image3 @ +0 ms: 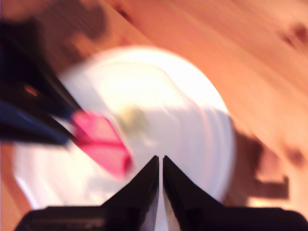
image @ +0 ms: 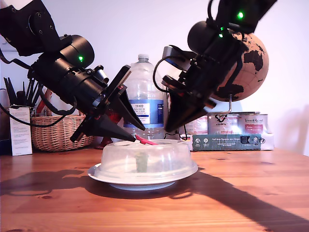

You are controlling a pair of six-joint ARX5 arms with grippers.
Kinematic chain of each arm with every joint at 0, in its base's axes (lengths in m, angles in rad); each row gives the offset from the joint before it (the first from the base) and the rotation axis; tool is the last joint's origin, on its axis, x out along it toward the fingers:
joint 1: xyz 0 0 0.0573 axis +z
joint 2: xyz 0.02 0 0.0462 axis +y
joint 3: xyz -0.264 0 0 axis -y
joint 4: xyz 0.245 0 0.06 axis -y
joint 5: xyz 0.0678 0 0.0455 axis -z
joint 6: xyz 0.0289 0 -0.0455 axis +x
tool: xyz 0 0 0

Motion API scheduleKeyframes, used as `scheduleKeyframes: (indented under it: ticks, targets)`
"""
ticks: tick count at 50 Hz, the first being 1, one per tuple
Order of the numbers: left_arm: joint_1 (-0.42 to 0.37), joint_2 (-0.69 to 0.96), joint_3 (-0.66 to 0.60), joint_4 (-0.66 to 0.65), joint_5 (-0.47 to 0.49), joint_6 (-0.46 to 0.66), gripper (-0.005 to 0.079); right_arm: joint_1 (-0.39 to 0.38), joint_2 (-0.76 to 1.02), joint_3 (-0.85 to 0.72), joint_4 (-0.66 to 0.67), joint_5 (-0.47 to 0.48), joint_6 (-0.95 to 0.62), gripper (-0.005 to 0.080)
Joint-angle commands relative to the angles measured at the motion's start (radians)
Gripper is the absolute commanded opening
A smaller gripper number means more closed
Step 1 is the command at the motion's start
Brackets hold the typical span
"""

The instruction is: Lift the plastic dome with your left arm while removing the green coffee capsule from the plate using your right arm.

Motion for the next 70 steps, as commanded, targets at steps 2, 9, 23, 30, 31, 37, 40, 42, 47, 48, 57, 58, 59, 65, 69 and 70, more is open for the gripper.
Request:
scheduleKeyframes:
  ticks: [2,9,23,30,31,37,40,42,47,48,57,58,59,65,69,70]
  targets:
    - [0.001,0.030,0.012,0.008,0.001,0.012,0.0256,0.002,-0.001,-0.008,-0.040,0.049,-0.014,-0.0013]
    - [0.001,0.030,0.011,0.008,0.001,0.012,0.0256,0.002,-0.001,-0.008,-0.074,0.099,-0.033,-0.0013]
    - [0.001,0.030,0.011,0.015,0.001,0.012,0.0256,0.002,-0.001,-0.008,-0.105,0.135,-0.037,-0.0013]
    - [-0.010,0.030,0.011,0.021,0.001,0.012,0.0256,0.007,0.001,-0.008,-0.106,0.088,-0.036,-0.0013]
    - [-0.011,0.030,0.011,0.022,0.001,0.012,0.0256,0.011,0.001,-0.008,-0.106,0.080,-0.036,-0.0013]
    - [-0.027,0.030,0.011,0.030,0.003,0.011,0.0256,0.025,0.001,-0.008,-0.105,0.071,-0.036,-0.0013]
    - [-0.036,0.031,0.011,0.030,0.005,0.011,0.0256,0.031,0.002,-0.008,-0.105,0.070,-0.037,-0.0013]
    - [-0.039,0.030,0.011,0.031,0.005,0.011,0.0256,0.032,0.003,-0.008,-0.103,0.070,-0.037,-0.0013]
    - [-0.045,0.030,0.013,0.033,0.005,0.011,0.0256,0.032,0.007,-0.008,-0.101,0.064,-0.036,-0.0013]
    - [-0.045,0.030,0.014,0.033,0.005,0.011,0.0256,0.032,0.007,-0.008,-0.102,0.062,-0.036,-0.0013]
    - [-0.045,0.030,0.045,0.027,0.024,0.008,0.0257,0.032,0.007,-0.008,-0.090,0.062,-0.037,-0.0013]
    - [-0.045,0.030,0.052,0.025,0.026,0.008,0.0257,0.032,0.007,-0.008,-0.089,0.061,-0.037,-0.0013]
    - [-0.045,0.030,0.059,0.020,0.027,0.008,0.0257,0.032,0.007,-0.008,-0.088,0.062,-0.037,-0.0013]
    - [-0.055,0.030,0.088,-0.005,0.010,0.012,0.0257,0.033,0.007,-0.008,-0.085,0.055,-0.037,-0.0013]
    - [-0.063,0.030,0.092,-0.021,-0.012,0.016,0.0256,0.034,0.007,-0.008,-0.082,0.055,-0.037,-0.0013]
    - [-0.065,0.031,0.092,-0.026,-0.019,0.020,0.0256,0.034,0.007,-0.008,-0.082,0.055,-0.037,-0.0013]
